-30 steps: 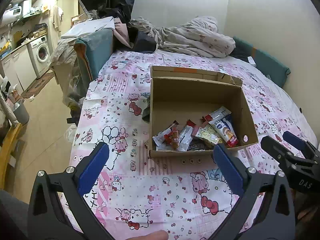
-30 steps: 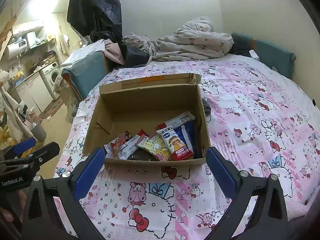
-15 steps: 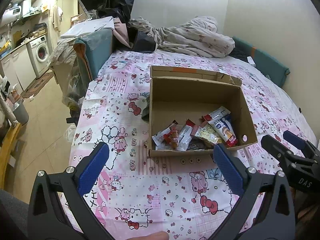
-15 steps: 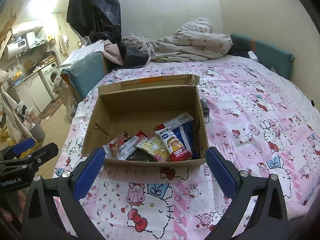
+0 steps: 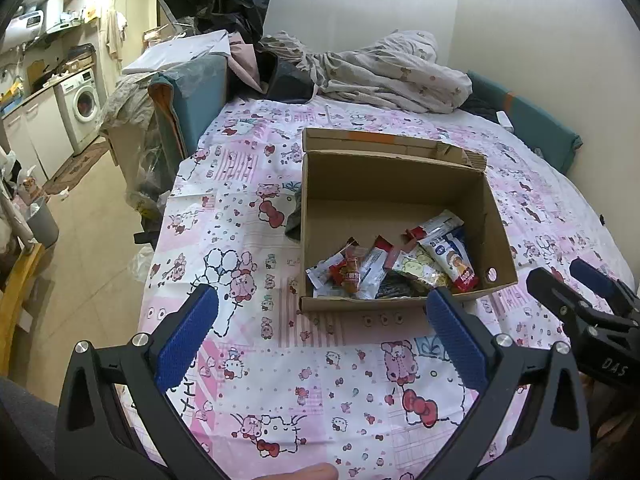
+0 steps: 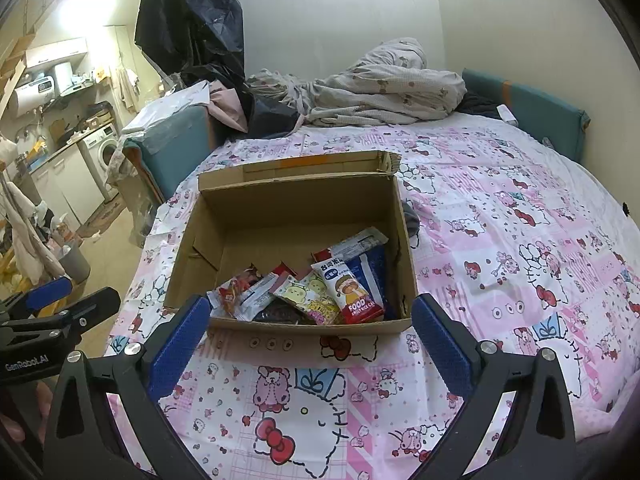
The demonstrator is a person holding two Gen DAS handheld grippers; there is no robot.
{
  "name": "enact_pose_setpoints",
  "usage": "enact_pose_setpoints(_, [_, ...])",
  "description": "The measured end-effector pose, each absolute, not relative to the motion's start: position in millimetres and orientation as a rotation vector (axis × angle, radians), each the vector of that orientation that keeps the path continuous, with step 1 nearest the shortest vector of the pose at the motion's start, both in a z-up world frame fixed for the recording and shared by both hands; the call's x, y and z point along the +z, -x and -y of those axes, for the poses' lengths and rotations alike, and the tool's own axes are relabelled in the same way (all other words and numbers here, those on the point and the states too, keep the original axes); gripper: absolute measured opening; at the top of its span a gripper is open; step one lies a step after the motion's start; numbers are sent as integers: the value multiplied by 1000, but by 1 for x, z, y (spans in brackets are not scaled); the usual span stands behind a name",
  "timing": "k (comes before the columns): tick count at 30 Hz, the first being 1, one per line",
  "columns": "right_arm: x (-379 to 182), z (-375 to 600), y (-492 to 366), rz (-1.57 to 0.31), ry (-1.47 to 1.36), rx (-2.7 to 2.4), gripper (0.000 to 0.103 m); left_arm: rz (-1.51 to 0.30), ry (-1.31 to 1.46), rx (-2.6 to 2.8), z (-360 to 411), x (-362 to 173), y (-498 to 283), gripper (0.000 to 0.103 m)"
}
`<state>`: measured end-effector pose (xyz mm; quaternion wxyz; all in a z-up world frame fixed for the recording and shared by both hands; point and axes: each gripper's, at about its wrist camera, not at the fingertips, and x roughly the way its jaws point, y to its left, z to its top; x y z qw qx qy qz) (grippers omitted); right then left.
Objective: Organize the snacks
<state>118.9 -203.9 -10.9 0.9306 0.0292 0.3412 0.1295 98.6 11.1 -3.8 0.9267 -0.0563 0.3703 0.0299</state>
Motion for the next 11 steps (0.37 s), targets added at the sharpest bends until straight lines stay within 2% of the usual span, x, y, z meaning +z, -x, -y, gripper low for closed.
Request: enact_pose_setpoints(11, [-11,203,-118,-694,-56,268,103,-763,119,46,-11,-5,-99,103])
